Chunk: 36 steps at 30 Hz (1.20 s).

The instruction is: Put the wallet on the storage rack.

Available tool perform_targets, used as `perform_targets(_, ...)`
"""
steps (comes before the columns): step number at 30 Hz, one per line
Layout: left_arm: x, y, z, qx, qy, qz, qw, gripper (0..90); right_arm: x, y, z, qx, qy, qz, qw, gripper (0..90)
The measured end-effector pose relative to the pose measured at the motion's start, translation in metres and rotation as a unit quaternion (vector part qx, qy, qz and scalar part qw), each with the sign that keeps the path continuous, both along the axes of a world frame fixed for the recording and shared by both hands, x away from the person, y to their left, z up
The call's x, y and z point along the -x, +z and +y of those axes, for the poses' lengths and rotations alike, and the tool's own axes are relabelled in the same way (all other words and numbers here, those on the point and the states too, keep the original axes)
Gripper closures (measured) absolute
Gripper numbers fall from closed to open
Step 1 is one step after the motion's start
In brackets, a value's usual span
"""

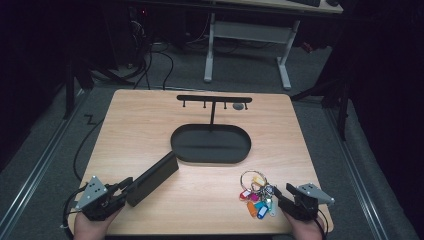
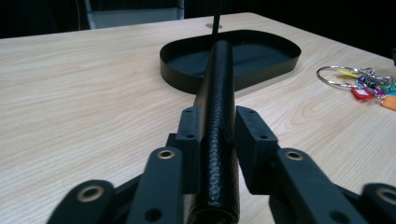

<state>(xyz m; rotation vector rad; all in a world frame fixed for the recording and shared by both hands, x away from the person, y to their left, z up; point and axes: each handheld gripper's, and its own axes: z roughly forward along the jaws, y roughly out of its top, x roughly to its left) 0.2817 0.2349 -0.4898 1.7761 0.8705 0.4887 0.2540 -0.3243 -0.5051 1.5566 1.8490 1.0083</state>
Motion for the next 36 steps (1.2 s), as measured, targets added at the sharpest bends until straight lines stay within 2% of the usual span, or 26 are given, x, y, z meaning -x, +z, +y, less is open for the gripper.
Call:
perform_targets(6,0.001,-0.001,-0.003,-0.021,-0.003,-0.005,0.9998,66.1,-0.002,-0.002,0.0,-0.002,0.003,0.007,1.0,46.8)
perform_targets(9,0.001,-0.004,-0.007,-0.045,-0.006,-0.004,0.999,63.3,-0.002,-0.002,0.0,-0.002,0.005,0.007,1.0,46.8)
perform_targets(10,0.001,-0.004,-0.007,-0.045,-0.006,-0.004,0.999,63.0,-0.002,-0.002,0.0,-0.002,0.005,0.007,1.0,46.8)
perform_targets(11,0.0,-0.005,-0.008,-0.057,-0.006,-0.002,0.9984,63.0,-0.003,-0.002,0.0,-0.003,0.006,0.009,0.9999,46.5)
perform_targets(12,0.0,-0.005,-0.008,-0.057,-0.006,-0.002,0.9984,63.0,-0.003,-0.002,0.0,-0.003,0.006,0.009,0.9999,46.5)
perform_targets(14,-0.001,-0.008,-0.011,-0.077,-0.005,0.002,0.997,62.7,-0.003,-0.002,-0.001,-0.001,0.011,0.009,0.9999,46.3)
perform_targets(15,-0.001,-0.008,-0.011,-0.077,-0.005,0.002,0.997,62.7,-0.003,-0.002,-0.001,-0.001,0.011,0.009,0.9999,46.3)
perform_targets(16,-0.002,-0.009,-0.012,-0.085,-0.006,0.001,0.9963,63.4,-0.003,-0.003,-0.001,-0.002,0.011,0.011,0.9999,46.3)
perform_targets(25,-0.001,-0.011,-0.011,-0.082,-0.013,-0.005,0.9965,66.1,-0.005,-0.004,0.0,-0.006,0.017,0.016,0.9997,45.8)
perform_targets(32,-0.003,-0.01,-0.01,-0.077,-0.021,0.004,0.9968,71.5,-0.006,-0.005,0.004,-0.004,0.016,0.021,0.9996,45.6)
perform_targets(33,-0.005,-0.008,-0.009,-0.074,-0.025,0.012,0.9968,72.0,-0.005,-0.005,0.004,-0.001,0.016,0.02,0.9997,45.6)
perform_targets(36,-0.006,-0.007,-0.008,-0.072,-0.025,0.016,0.9969,72.7,-0.004,-0.004,0.004,0.001,0.014,0.018,0.9997,45.7)
